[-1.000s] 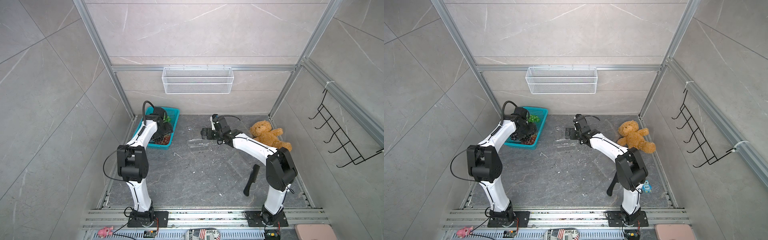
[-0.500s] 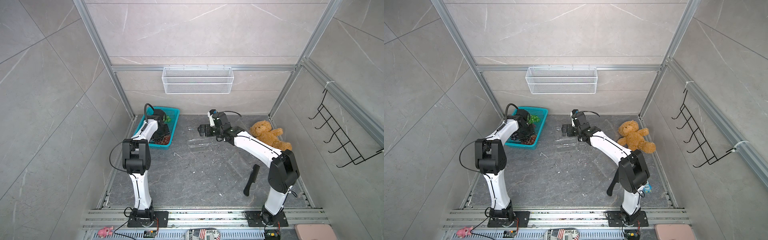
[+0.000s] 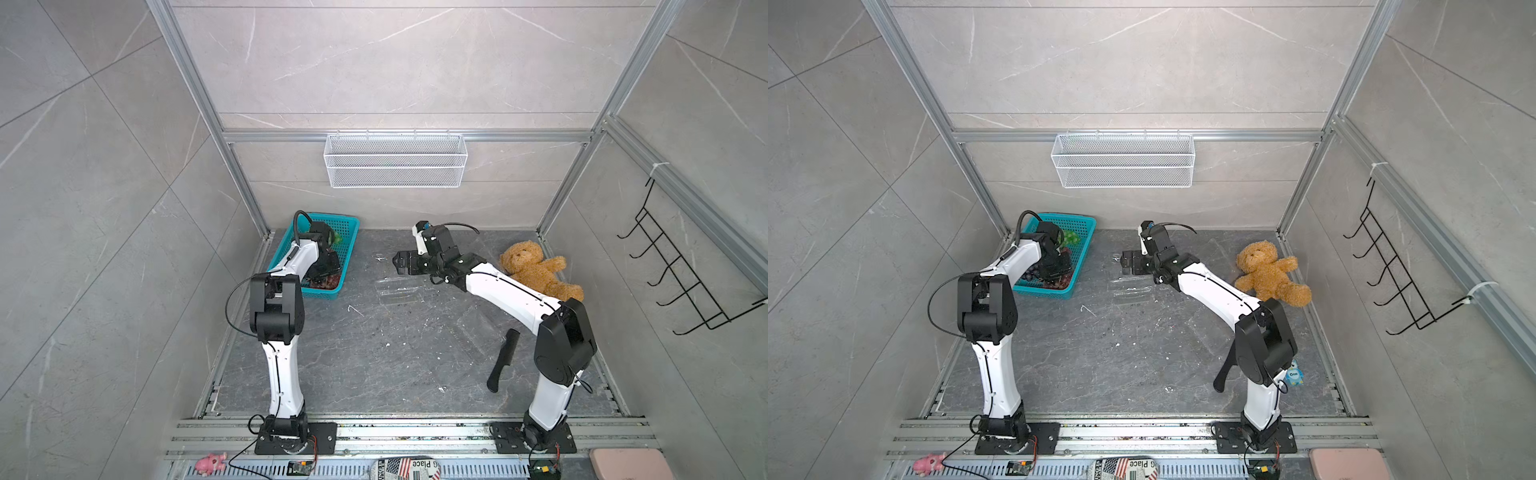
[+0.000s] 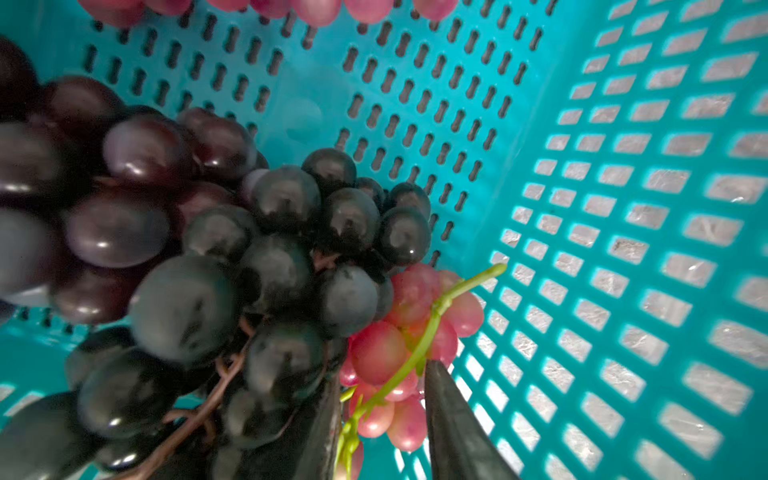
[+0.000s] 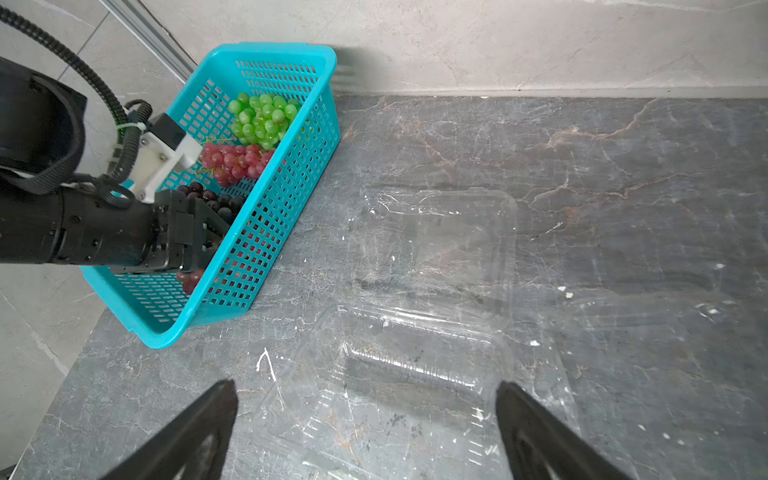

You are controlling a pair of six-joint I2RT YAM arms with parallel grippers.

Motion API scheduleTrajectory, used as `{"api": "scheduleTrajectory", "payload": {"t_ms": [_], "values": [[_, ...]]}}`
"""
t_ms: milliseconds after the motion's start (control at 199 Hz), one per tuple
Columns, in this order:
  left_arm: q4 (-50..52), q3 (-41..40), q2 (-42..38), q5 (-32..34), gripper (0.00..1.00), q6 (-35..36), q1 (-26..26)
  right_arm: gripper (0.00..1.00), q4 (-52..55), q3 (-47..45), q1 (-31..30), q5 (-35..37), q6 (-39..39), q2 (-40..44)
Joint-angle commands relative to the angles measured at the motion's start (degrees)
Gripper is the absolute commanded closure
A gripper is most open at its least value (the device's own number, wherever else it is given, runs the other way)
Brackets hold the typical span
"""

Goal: Pack grapes into containers
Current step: Pick up the grape from the basket.

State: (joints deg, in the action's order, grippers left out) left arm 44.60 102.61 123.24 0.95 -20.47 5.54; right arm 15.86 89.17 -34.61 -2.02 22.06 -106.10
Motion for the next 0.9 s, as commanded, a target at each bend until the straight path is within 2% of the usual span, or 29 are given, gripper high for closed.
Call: {"api": "scheduleTrajectory", "payload": {"t_ms": [0, 191, 346, 648, 899], "values": [[0.23, 2.68, 0.84, -0.01, 0.78, 1.22, -0.27, 0.01, 0.82, 1.41, -0.36, -0.55, 0.7, -0.97], [-0.38, 2.76, -0.96, 0.05, 0.87, 0.66, -0.31, 0.01, 1.02, 1.16, -0.36, -0.87, 0.69, -0.87], [0.3, 3.9, -0.33, -0.42, 1.0, 0.76, -0.27, 0.01, 0.67, 0.31, -0.33, -0.74, 1.16, -0.65], [1.26, 5.08, -3.63, -0.87, 1.0, 0.25, -0.54, 0.01, 1.1, 0.07, -0.37, -1.07, 1.22, 0.05], [2.49, 5.96, -12.27, -0.69, 1.0, -0.68, -1.5, 0.01, 2.69, 0.79, -0.35, -1.85, 2.51, 1.41]]}}
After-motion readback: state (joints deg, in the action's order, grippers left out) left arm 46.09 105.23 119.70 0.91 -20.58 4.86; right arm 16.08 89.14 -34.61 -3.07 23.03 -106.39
